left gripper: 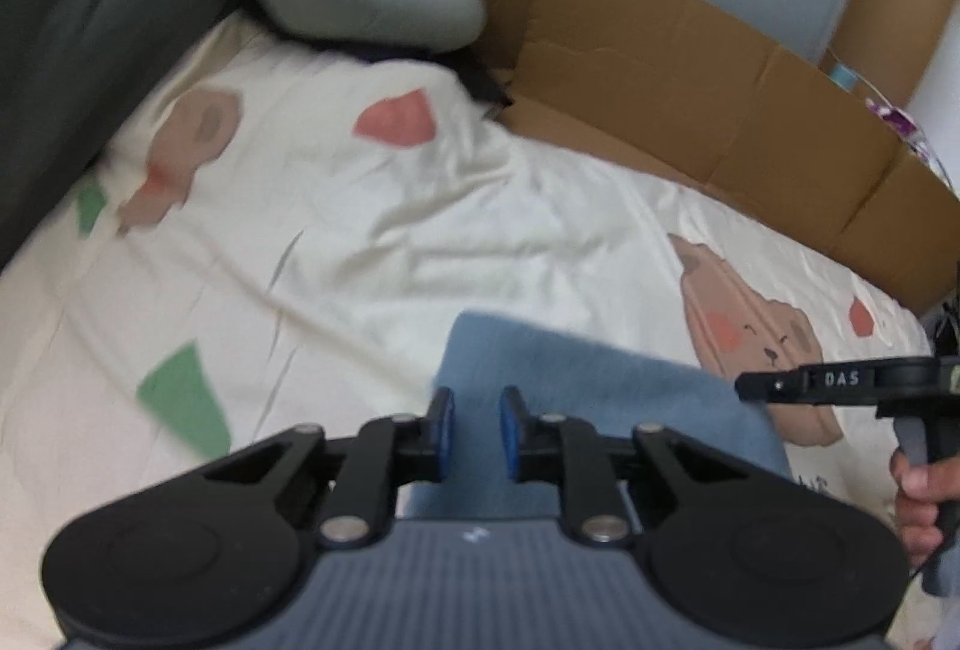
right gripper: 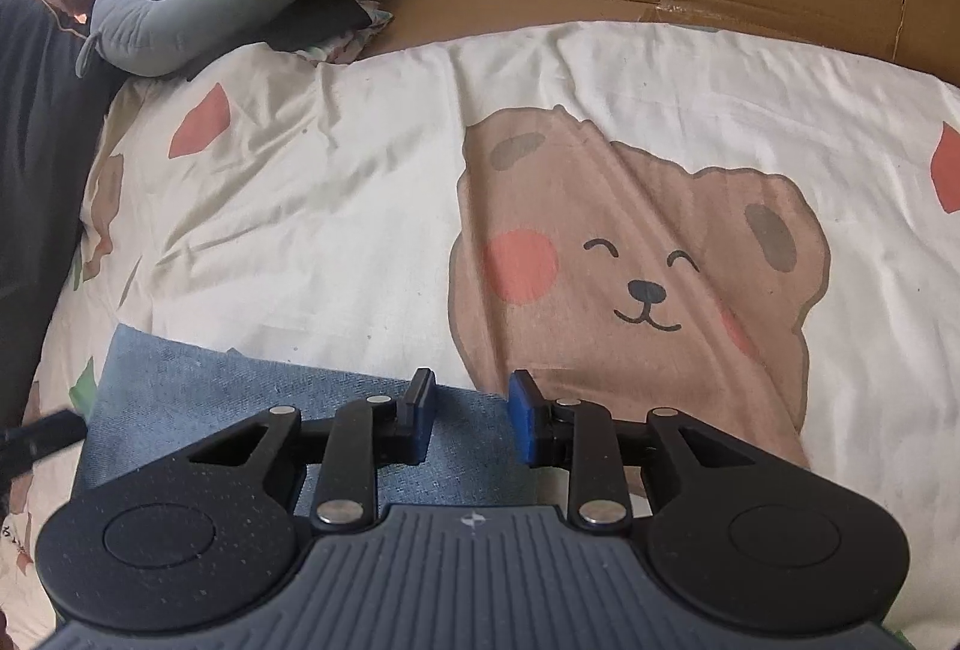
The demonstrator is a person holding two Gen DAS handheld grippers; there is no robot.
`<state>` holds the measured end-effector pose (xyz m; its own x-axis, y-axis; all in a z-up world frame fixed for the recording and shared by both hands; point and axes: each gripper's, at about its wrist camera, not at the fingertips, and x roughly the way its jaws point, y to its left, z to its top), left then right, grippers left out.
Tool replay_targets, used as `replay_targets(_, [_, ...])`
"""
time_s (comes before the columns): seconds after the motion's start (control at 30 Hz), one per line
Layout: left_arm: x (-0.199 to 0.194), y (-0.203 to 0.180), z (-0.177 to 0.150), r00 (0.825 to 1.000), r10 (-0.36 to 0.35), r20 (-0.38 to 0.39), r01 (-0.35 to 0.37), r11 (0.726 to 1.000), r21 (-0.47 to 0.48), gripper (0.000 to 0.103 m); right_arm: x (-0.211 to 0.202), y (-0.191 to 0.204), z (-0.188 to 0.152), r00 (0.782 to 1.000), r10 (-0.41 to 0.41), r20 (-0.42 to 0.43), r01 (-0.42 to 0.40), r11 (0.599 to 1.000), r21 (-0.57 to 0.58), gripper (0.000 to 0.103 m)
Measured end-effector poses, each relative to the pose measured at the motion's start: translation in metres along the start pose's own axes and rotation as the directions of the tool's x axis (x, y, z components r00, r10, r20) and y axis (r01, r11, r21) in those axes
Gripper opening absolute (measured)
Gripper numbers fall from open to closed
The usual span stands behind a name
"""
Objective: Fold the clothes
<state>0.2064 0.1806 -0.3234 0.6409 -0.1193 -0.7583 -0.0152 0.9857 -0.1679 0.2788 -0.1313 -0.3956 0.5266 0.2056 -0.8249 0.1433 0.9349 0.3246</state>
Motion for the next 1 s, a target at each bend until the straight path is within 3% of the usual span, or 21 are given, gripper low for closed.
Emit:
replay_targets(0.23, [0.033, -0.006, 0.008, 0.997, -0.049, -0.054, 0.051, 0.998, 0.029, 0.009, -0.030, -0.001, -0.007, 0.999, -0.029, 0.029, 0.028, 0.999, 0.025, 0.027])
replay_targets(0.47, [0.057, -0.003, 0.009, 0.992, -0.007, -0.123, 0.020, 0.994, 0.111, 0.003, -0.052, -0.009, -0.040, 0.999, -0.035, -0.026, 0.036, 0.999, 0.034, 0.028])
replay_targets(0.7, [0.039, 0.003, 0.004, 0.994, -0.022, -0.107, 0.032, 0.995, 0.091, 0.005, -0.055, -0.010, -0.066, 0.996, 0.000, -0.093, 0.005, 0.998, 0.057, 0.028])
replay_targets(0.77, [0.029, 0.005, -0.002, 0.995, -0.026, -0.099, 0.035, 0.996, 0.088, 0.011, -0.054, -0.009, -0.073, 0.993, 0.022, -0.113, -0.014, 0.997, 0.074, 0.028])
replay_targets(1.0, [-0.012, 0.013, -0.030, 0.995, -0.014, -0.102, 0.024, 0.995, 0.096, 0.015, -0.058, 0.003, -0.095, 0.987, 0.026, -0.156, -0.017, 0.998, 0.059, 0.028])
